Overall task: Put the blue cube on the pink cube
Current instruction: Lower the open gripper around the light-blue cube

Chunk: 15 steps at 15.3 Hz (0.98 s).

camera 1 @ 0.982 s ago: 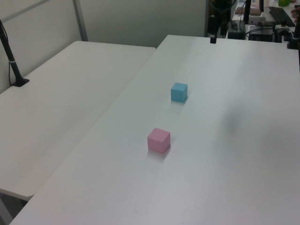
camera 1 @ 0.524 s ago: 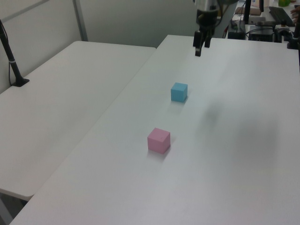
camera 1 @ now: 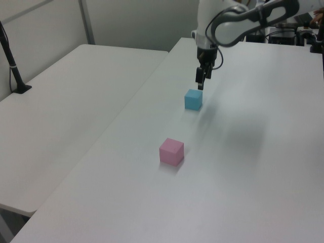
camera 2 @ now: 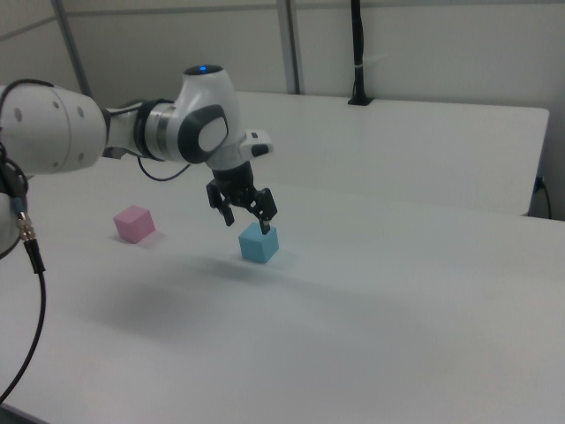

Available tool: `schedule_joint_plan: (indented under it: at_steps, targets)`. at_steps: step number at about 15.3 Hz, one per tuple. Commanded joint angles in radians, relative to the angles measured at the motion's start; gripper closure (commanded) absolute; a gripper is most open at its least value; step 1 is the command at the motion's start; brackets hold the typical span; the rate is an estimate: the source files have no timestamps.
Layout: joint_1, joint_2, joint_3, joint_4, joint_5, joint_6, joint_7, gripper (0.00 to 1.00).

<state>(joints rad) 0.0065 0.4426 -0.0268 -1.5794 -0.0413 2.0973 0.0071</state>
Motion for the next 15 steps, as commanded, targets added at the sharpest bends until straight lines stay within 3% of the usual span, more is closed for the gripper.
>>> schedule_joint_plan:
  at_steps: [1,6,8,10,11,12,14,15]
  targets:
    - [0.035,0.062,-0.002,0.030,-0.012,0.050,-0.009,0.00]
    - [0.046,0.122,-0.001,0.030,-0.054,0.150,0.100,0.00]
    - [0.046,0.123,-0.001,0.030,-0.077,0.170,0.114,0.14]
    - [0.047,0.123,-0.001,0.030,-0.081,0.170,0.116,0.38]
    - [0.059,0.123,-0.001,0.029,-0.095,0.170,0.116,0.40]
    - [0.072,0.123,-0.002,0.029,-0.115,0.170,0.114,0.36]
    - [0.069,0.116,-0.002,0.032,-0.115,0.156,0.116,0.00]
    - [0.069,0.107,-0.004,0.030,-0.111,0.153,0.117,0.00]
